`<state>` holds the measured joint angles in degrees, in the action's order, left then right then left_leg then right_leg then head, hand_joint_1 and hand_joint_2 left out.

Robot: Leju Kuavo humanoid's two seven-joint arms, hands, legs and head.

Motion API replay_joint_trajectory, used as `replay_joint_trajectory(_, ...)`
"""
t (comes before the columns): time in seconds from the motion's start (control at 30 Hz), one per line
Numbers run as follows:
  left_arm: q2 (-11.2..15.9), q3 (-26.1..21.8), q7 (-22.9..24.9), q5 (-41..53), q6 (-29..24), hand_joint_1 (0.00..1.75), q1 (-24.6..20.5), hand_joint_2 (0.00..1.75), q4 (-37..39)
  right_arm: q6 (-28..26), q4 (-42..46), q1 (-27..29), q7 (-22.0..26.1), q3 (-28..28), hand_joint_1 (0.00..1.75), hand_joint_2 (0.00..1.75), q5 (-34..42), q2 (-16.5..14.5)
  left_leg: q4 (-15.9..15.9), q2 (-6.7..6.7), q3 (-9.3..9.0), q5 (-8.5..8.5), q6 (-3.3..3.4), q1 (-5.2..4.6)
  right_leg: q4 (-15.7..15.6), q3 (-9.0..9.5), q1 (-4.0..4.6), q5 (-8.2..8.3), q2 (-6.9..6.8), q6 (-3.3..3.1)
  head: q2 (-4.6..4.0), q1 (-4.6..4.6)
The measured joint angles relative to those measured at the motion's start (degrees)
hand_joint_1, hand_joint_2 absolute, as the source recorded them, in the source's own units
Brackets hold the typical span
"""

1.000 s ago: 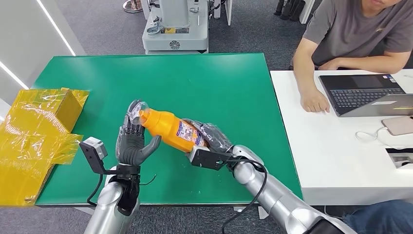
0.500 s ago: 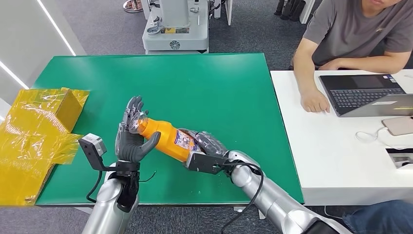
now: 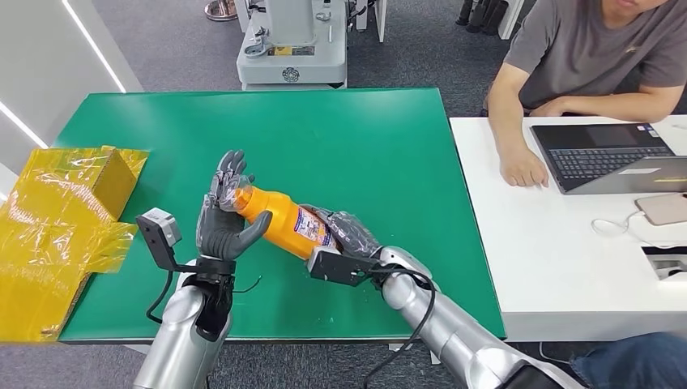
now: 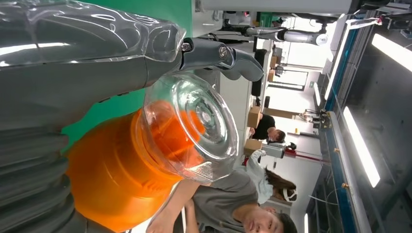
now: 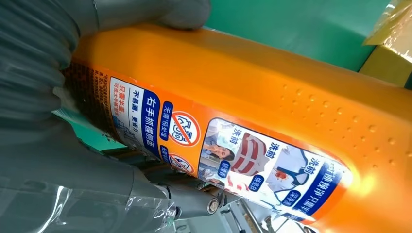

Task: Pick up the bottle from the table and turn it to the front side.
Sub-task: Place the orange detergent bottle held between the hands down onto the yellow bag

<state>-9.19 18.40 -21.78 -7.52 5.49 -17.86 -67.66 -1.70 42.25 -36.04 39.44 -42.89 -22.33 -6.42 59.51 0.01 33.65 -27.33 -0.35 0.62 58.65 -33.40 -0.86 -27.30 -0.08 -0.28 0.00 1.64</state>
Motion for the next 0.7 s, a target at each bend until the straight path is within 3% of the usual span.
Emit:
replay_joint_trajectory(0.43,-0.7,0.5,0.7,0.0,0.0,0.0,-0.6,1.75,0.7,-0.3,-0.5,-1.0,-0.1,1.3,1.75,1.75,-0.8,-2.7,0.0,0.02,0.0,0.0,0.0,0.0,0.0,0.0,0.0,0.0,0.01,0.0,0.0,0.01)
replay_joint_trajectory(0.47,-0.7,0.5,0.7,0.0,0.0,0.1,-0.6,1.75,0.7,-0.2,-0.6,-1.1,-0.1,1.3,1.75,1.75,-0.8,-2.8,0.0,0.01,0.0,0.0,0.0,0.0,0.0,0.0,0.0,0.0,0.01,0.0,0.0,0.0)
replay_joint_trajectory(0.53,-0.6,0.5,0.7,0.0,0.0,0.48,-0.6,1.75,0.7,-0.1,-0.9,-1.2,-0.2,1.3,1.75,1.75,-0.9,-3.0,0.0,0.01,0.0,0.0,0.0,0.0,0.0,0.0,0.0,0.0,0.01,0.0,0.0,0.0)
replay_joint_trajectory(0.6,-0.6,0.5,0.7,0.0,-0.1,1.26,-0.6,1.75,0.7,0.0,-1.2,-1.3,-0.2,1.4,1.75,1.75,-0.9,-3.2,0.0,0.01,0.0,0.0,0.0,0.0,0.0,0.0,0.0,0.0,0.01,0.0,0.0,0.0)
replay_joint_trajectory(0.67,-0.6,0.5,0.7,0.0,-0.1,1.75,-0.5,1.75,0.7,0.2,-1.5,-1.3,-0.2,1.6,1.75,1.75,-0.9,-3.4,0.0,0.01,0.0,0.0,0.0,0.0,0.0,0.0,0.0,0.0,0.01,0.0,0.0,0.0)
replay_joint_trajectory(0.7,-0.6,0.5,0.7,0.0,-0.1,1.75,-0.5,1.75,0.7,0.3,-1.7,-1.4,-0.2,1.6,1.75,1.75,-0.9,-3.5,0.0,0.01,0.0,0.0,0.0,0.0,0.0,0.0,0.0,0.0,0.01,0.0,0.0,0.0)
